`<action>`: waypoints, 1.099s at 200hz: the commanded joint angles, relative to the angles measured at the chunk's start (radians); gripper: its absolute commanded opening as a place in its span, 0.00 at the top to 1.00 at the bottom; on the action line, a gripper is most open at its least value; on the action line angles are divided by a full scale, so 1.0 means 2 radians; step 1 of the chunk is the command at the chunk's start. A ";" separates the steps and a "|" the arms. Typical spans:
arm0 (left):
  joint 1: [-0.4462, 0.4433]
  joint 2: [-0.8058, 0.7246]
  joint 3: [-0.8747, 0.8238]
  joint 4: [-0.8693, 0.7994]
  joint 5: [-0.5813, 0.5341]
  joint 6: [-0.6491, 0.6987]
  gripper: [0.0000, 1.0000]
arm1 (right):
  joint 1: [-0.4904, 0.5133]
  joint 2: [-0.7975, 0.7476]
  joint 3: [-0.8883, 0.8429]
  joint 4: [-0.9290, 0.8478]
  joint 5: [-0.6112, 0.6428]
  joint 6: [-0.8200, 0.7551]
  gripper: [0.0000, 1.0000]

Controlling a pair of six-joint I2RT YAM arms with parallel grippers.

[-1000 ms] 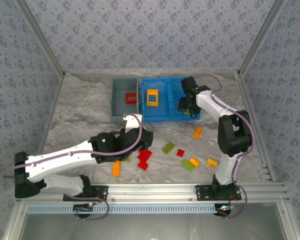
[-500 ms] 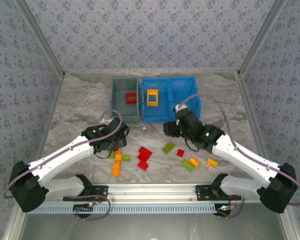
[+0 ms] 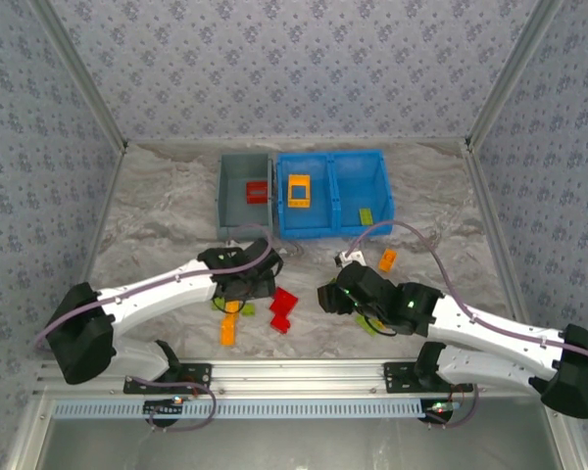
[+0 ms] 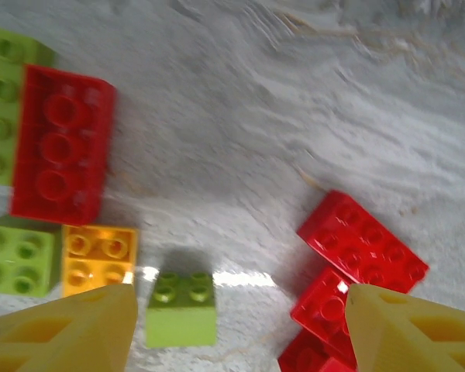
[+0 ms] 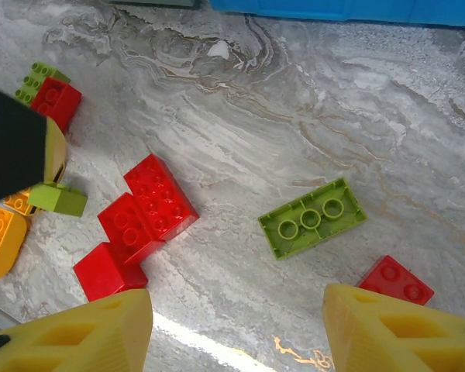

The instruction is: Sort the legos into containers by color

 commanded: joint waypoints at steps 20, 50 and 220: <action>0.059 -0.026 -0.009 -0.043 -0.010 0.029 0.26 | 0.008 0.027 0.022 0.010 0.009 0.010 0.36; 0.096 -0.027 -0.031 -0.026 0.009 0.076 0.26 | 0.016 0.046 0.025 0.028 0.008 0.010 0.36; 0.122 0.042 -0.071 0.054 0.040 0.128 0.39 | 0.021 0.060 0.030 0.029 0.010 0.018 0.35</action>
